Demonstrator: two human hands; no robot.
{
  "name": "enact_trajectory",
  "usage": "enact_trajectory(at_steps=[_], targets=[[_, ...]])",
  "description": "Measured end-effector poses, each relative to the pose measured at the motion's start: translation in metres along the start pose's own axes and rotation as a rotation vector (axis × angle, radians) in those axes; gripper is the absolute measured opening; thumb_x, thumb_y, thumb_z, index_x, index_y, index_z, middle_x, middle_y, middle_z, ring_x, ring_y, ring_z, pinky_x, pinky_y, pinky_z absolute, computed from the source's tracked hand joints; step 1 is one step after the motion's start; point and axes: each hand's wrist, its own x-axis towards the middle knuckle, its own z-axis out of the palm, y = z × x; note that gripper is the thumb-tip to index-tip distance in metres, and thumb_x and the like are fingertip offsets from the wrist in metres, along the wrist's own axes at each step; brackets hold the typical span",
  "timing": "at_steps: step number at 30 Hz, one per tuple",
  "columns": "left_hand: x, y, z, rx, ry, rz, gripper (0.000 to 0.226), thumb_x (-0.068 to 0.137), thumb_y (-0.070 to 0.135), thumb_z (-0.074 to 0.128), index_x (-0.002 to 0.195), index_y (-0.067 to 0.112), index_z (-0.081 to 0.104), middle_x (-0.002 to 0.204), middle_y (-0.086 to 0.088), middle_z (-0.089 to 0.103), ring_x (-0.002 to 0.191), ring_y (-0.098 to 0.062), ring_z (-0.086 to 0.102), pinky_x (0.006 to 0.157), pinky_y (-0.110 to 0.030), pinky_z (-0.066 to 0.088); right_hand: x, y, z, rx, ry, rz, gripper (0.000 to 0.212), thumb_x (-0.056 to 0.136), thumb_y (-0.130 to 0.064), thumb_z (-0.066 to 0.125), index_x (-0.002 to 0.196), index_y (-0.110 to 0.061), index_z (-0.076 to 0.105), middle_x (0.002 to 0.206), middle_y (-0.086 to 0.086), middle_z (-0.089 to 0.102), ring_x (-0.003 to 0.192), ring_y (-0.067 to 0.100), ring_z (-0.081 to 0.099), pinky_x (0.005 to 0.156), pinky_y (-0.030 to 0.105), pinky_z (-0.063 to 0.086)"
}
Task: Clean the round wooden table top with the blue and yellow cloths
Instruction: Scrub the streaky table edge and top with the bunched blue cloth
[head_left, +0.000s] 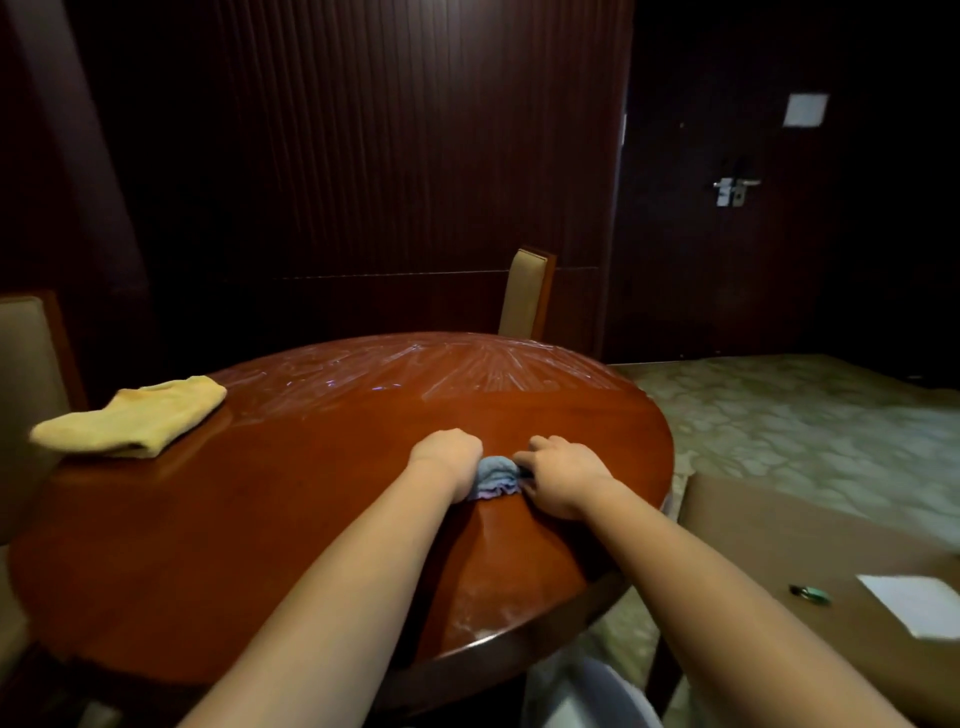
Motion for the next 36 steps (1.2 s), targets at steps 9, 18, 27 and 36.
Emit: enact_trajectory(at_steps=[9,18,27,36], targets=[[0.057,0.057,-0.011,-0.009,0.0,0.054,0.024,0.086,0.007,0.059,0.109,0.001,0.063,0.115,-0.02,0.063,0.104,-0.037,0.061,0.079,-0.04,0.05,0.017,0.079,0.012,0.015,0.001,0.082,0.04,0.096,-0.03,0.043,0.136,-0.032,0.044,0.135,0.002,0.045,0.122,0.024,0.041,0.093,0.036,0.039],[0.175,0.067,-0.011,0.004,0.004,-0.007,0.03,0.089,0.011,0.057,0.117,0.001,0.061,0.121,-0.02,0.06,0.109,-0.037,0.059,0.086,-0.04,0.049,0.105,0.146,0.034,0.031,0.091,0.108,0.035,0.097,-0.036,0.04,0.129,-0.027,0.05,0.129,0.003,0.046,0.12,0.024,0.043,0.091,0.035,0.038],[0.269,0.056,-0.006,0.023,0.019,0.001,0.028,0.089,0.012,0.054,0.114,0.003,0.063,0.119,-0.018,0.062,0.109,-0.035,0.06,0.087,-0.038,0.049,0.193,0.196,0.046,0.084,0.058,0.111,0.035,0.096,-0.034,0.042,0.13,-0.027,0.049,0.136,0.009,0.042,0.125,0.027,0.038,0.093,0.037,0.037],[0.299,0.052,-0.012,-0.024,-0.022,-0.016,0.027,0.088,0.013,0.057,0.112,0.003,0.064,0.116,-0.018,0.063,0.107,-0.037,0.061,0.084,-0.039,0.05,0.226,0.222,0.029,0.008,-0.053,-0.011,0.035,0.095,-0.038,0.045,0.128,-0.03,0.053,0.135,0.003,0.046,0.122,0.025,0.041,0.092,0.033,0.037]])
